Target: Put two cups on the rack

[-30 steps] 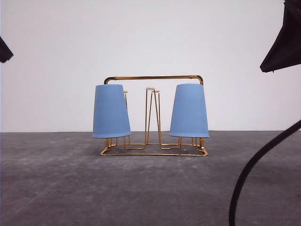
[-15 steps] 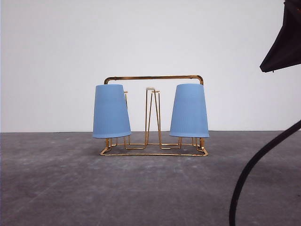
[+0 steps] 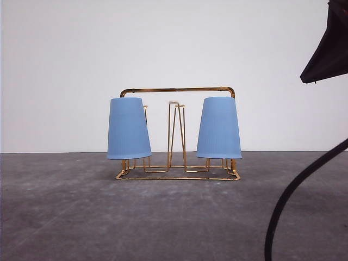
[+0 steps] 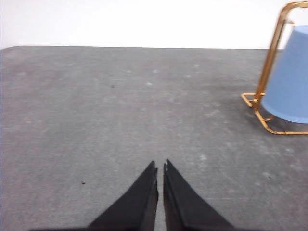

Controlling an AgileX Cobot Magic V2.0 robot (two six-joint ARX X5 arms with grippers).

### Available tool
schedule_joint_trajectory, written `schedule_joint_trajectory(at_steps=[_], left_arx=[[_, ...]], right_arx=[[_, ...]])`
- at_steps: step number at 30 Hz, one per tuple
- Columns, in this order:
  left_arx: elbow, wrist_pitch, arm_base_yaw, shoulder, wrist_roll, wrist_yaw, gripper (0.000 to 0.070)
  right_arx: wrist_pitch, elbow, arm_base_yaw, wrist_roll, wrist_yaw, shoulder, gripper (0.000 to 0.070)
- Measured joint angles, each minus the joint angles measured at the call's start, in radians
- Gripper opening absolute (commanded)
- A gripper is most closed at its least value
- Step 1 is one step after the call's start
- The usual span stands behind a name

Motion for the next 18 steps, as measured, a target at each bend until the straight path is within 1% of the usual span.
schedule_joint_trajectory(at_steps=[3,18], left_arx=[[0.0,0.0,-0.001,0.0,0.0,-0.013,0.0],[0.0,0.0,-0.002,0.0,0.0,-0.021,0.0]], right_arx=[[0.0,0.0,0.0,0.0,0.0,0.0,0.0005],[0.0,0.0,0.0,0.0,0.0,0.0,0.0005]])
